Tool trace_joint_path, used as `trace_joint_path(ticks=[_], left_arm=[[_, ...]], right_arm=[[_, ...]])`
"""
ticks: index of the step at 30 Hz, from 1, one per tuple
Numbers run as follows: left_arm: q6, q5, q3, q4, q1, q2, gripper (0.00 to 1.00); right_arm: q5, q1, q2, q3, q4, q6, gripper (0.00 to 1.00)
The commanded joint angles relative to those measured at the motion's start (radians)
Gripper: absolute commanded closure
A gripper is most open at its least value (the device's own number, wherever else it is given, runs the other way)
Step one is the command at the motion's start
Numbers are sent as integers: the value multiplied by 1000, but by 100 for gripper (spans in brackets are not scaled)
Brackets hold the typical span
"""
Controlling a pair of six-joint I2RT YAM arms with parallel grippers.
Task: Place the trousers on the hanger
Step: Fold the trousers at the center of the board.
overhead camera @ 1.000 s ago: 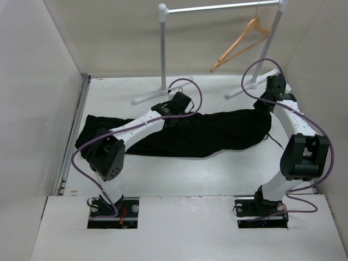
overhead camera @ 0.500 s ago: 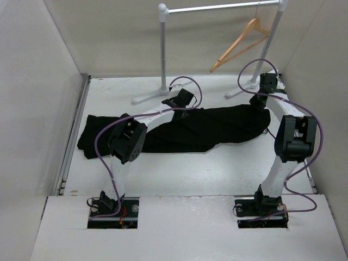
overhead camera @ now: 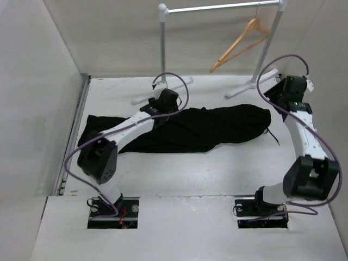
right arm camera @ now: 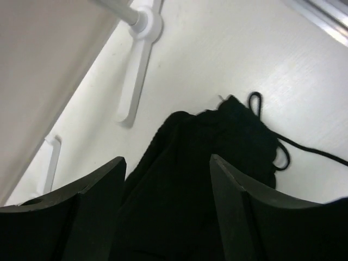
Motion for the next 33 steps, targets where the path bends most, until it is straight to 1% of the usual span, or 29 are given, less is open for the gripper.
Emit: trace_joint_path(ticks=[1,4,7,11,14,17,18,20,21,23,24,26,28,33], left_arm=[[14,-58,-103,58,-4,-151,40],[-4,-52,-224,95,4,-200,41],[-46,-26,-319,115,55,-218,42],[-61,-14,-423,152,142,-255,44],[-70,-12,-506,178,209,-264,45],[-93,-6,-578,184,274,-255,46],[-96,-3,-600,187,294,-254,46],[-103,9,-637,192,329,-254,46],[-106,14,-650,192,341,-257,46],[-107,24,-670,187,355,-275,46],[-109,29,-677,184,357,-289,46],[-109,29,-683,178,345,-318,46],[-109,31,-681,166,319,-343,46],[-156,23,-654,127,149,-349,46]], right_arm=[[-60,-38,-80,-179,49,43,31],[-146,-73,-101,-343,132,82,31],[-220,-104,-84,-435,224,112,31],[-281,-116,-10,-469,295,126,31],[-286,-116,62,-483,327,149,30],[-292,-118,125,-480,371,180,33],[-295,-118,140,-473,379,187,36],[-297,-116,159,-460,391,198,48],[-295,-115,166,-448,393,204,60],[-284,-118,156,-440,393,215,81],[-275,-122,136,-439,393,220,86],[-243,-134,85,-437,379,218,91],[-193,-156,-3,-437,337,211,94],[-93,-176,-249,-367,165,151,94]])
